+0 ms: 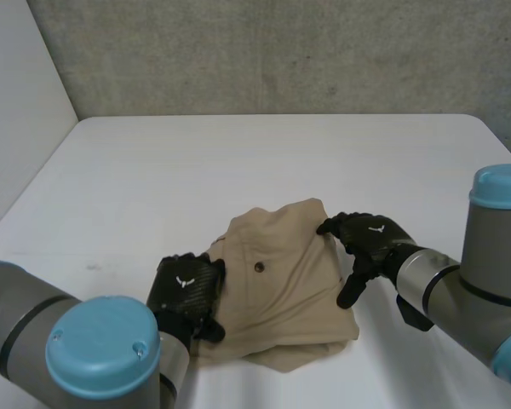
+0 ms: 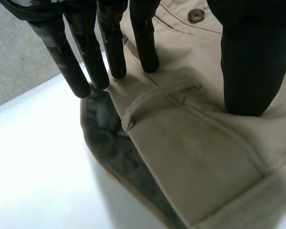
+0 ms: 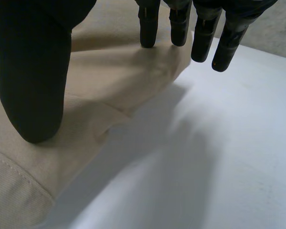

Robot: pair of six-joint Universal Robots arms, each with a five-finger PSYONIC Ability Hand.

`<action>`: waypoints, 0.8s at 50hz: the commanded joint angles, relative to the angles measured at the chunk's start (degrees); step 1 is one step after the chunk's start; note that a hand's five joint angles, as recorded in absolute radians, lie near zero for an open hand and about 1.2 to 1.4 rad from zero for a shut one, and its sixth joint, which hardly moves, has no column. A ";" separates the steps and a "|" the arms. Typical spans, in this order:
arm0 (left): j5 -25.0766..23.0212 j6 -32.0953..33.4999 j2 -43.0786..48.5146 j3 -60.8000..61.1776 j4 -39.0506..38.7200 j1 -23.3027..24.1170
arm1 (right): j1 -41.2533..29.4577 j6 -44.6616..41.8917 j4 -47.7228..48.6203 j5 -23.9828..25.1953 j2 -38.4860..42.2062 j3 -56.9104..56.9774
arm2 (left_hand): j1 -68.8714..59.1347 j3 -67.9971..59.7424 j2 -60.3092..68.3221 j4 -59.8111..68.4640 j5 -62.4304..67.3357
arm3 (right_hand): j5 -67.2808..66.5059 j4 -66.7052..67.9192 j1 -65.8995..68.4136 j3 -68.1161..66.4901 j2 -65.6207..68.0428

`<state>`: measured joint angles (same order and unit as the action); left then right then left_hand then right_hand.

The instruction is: Fold the shorts.

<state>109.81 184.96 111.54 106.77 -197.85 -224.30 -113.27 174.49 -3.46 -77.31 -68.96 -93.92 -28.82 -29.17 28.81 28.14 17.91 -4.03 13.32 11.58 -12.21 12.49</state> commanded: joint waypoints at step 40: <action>-9.96 -3.02 -24.17 -30.38 29.18 -18.80 | 3.67 0.15 -3.74 -13.66 -22.27 16.57 | 14.21 14.57 -14.20 -13.53 -13.30 | 4.03 -3.32 -1.58 2.21 -2.49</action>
<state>104.14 184.07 86.26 82.05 -176.56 -240.54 -109.48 174.66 -3.51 -89.92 -90.49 -80.73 -19.77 -19.48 19.25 19.13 8.66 -4.03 13.32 11.57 -12.20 12.49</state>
